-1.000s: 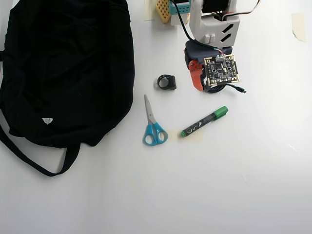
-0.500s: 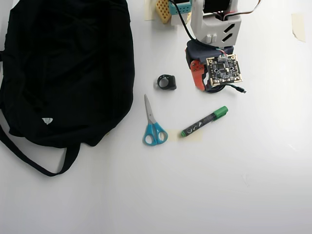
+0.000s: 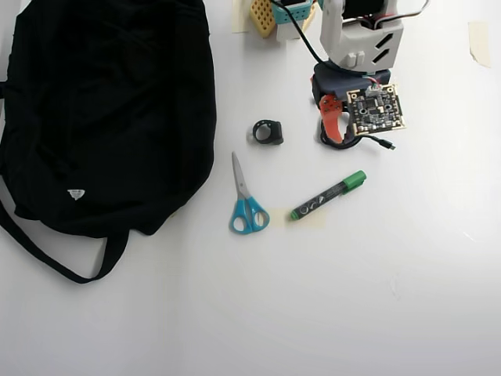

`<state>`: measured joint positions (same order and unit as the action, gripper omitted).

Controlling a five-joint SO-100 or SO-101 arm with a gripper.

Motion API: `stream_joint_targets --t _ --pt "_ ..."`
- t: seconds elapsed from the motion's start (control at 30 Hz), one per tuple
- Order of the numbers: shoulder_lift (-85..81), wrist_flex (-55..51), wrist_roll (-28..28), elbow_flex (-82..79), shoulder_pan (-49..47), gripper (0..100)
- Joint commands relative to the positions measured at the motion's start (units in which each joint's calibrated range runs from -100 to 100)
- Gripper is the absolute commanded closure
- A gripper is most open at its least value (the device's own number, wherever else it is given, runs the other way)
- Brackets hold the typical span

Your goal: Put the green marker into the black bag

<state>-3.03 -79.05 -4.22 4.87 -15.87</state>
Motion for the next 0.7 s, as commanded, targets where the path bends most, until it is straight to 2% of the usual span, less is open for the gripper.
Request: stream_joint_targets --t 0.0,0.17,0.33,0.67 --pt "-0.62 -0.02 -2.12 1.86 -0.96 98" --pt "-0.62 -1.92 -2.44 1.59 -1.86 98" --pt "-0.46 -3.47 -6.16 1.5 -1.93 98" --pt "0.71 -3.64 -8.47 1.59 -2.6 98"
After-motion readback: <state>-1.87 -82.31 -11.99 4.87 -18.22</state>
